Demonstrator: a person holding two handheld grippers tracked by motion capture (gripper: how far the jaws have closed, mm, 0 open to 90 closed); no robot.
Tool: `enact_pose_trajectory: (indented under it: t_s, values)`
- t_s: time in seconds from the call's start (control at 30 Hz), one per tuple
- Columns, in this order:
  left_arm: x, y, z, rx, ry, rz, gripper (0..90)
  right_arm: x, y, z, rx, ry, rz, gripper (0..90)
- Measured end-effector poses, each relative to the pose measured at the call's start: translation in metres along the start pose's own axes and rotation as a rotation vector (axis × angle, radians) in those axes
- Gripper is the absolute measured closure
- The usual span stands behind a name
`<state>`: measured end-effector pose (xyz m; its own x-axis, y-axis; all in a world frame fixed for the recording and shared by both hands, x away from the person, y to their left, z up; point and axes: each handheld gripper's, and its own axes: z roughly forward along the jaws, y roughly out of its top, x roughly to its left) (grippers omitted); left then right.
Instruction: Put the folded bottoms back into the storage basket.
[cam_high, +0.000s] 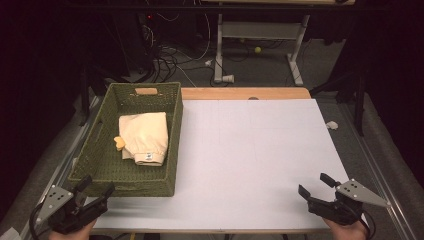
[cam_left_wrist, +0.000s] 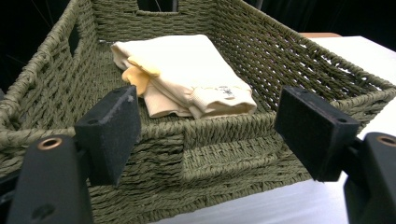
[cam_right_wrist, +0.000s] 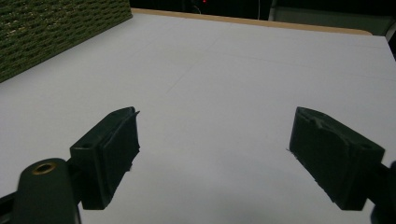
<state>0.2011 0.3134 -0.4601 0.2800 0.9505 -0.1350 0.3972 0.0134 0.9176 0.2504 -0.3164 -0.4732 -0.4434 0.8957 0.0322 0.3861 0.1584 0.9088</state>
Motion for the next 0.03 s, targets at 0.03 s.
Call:
enact_pose_trajectory:
  t_s: [0.03]
  values:
    - [0.0000, 0.0000, 0.0000, 0.000, 0.000, 0.000, 21.0, -0.0003, 0.0000, 0.0001, 0.000, 0.001, -0.002, 16.6]
